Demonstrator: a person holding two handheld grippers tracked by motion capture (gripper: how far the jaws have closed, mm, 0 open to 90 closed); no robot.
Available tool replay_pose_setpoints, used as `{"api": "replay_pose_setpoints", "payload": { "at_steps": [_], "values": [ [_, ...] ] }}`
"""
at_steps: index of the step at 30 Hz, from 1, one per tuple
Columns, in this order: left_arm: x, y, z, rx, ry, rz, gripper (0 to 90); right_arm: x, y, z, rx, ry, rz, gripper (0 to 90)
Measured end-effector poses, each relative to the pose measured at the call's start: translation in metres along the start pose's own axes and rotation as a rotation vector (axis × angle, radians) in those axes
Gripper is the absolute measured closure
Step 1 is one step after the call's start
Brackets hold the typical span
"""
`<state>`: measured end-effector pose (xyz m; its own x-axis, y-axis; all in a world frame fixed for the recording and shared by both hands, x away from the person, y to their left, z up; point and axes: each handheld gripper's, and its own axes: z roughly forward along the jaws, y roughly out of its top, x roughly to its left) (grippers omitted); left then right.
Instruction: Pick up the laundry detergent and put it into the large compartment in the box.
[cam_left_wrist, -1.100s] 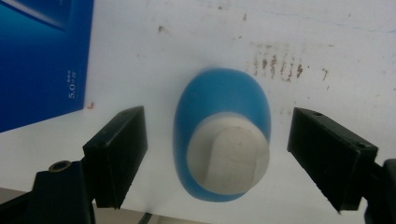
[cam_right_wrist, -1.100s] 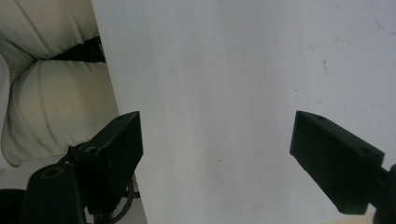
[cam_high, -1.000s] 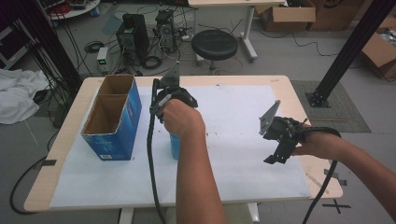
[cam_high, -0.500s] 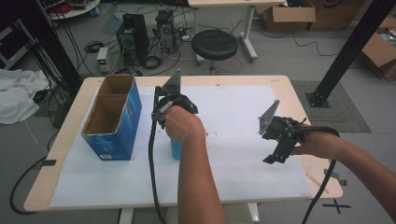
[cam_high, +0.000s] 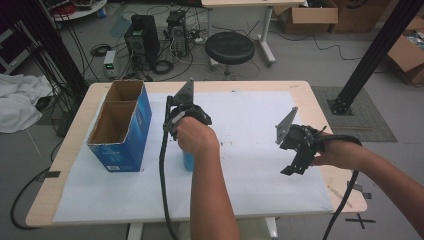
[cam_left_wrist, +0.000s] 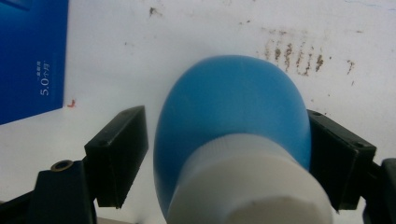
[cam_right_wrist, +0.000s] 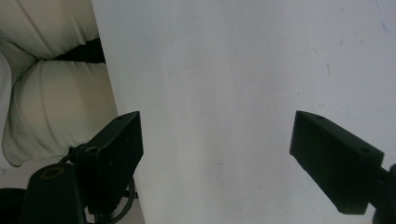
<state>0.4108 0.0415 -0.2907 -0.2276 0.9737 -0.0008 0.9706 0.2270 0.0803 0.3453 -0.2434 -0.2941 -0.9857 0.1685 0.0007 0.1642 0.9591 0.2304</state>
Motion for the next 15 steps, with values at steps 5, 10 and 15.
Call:
{"api": "replay_pose_setpoints", "payload": {
  "at_steps": [5,10,15],
  "values": [
    [-0.0016,-0.0001,0.0020,-0.001,0.007,-0.005,23.6,-0.0009,0.0001,-0.0003,0.001,0.002,0.001,17.2],
    [-0.0008,-0.0002,0.0024,-0.002,0.005,-0.007,24.5,-0.0010,0.0009,0.0006,0.002,0.003,-0.004,17.2],
    [0.0008,-0.0002,0.0040,0.000,-0.003,-0.010,25.9,-0.0006,0.0022,0.0009,0.002,0.005,-0.004,17.2]
  ]
}}
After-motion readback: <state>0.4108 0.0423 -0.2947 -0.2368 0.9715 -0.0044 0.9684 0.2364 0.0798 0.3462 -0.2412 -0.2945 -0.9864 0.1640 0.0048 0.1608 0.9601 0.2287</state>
